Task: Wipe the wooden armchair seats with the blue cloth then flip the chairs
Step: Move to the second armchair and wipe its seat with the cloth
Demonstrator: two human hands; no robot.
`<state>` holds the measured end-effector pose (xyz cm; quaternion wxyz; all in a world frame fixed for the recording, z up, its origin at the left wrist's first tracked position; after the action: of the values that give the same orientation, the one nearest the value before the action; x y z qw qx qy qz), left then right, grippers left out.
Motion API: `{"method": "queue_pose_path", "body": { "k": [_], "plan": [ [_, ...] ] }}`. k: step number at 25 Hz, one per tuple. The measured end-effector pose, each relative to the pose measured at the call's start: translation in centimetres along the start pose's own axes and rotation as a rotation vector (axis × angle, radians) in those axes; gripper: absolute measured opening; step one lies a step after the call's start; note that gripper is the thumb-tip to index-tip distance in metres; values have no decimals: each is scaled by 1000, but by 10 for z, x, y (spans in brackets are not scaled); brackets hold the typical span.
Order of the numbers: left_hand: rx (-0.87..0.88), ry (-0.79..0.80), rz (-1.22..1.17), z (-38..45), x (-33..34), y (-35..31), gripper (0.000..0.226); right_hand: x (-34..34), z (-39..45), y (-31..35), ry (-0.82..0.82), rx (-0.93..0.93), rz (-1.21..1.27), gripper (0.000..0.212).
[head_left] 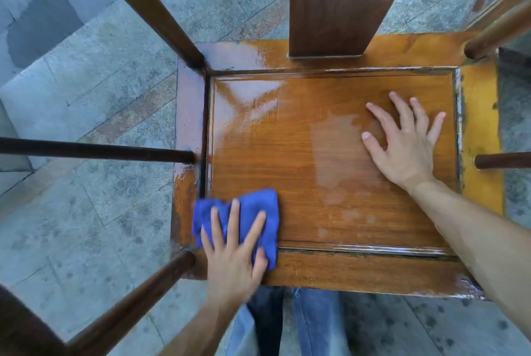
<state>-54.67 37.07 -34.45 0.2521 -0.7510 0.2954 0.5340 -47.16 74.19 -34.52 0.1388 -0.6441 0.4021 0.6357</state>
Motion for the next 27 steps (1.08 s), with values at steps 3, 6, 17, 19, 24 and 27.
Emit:
{"method": "queue_pose_path", "body": {
  "k": [3,6,17,19,24,27],
  "plan": [
    [103,4,41,-38,15,-2,63,-3,0,2,-35,1,46,51],
    [299,2,92,-26,15,-33,55,-11,0,-10,-129,18,106,47],
    [628,-146,112,296,-67,-263,62,-44,6,-64,-483,40,526,45],
    [589,-84,118,337,-78,-298,63,-46,8,-63,-505,54,527,47],
    [646,-7,76,320,-76,-287,60,-49,18,-72,-453,177,622,50],
    [685,-62,26,225,-58,-228,63,-56,22,-67,-396,186,576,49]
  ]
}}
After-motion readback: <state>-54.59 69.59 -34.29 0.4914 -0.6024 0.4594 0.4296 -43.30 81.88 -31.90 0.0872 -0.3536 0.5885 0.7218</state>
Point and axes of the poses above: each hand's wrist, its own z-axis towards the middle knuckle, its own x-axis out of the palm, y = z × x, the point moved 7 cm from there along z, towards the middle knuckle, and after that the axes turned 5 degrees about z, right-handed, at the moved point
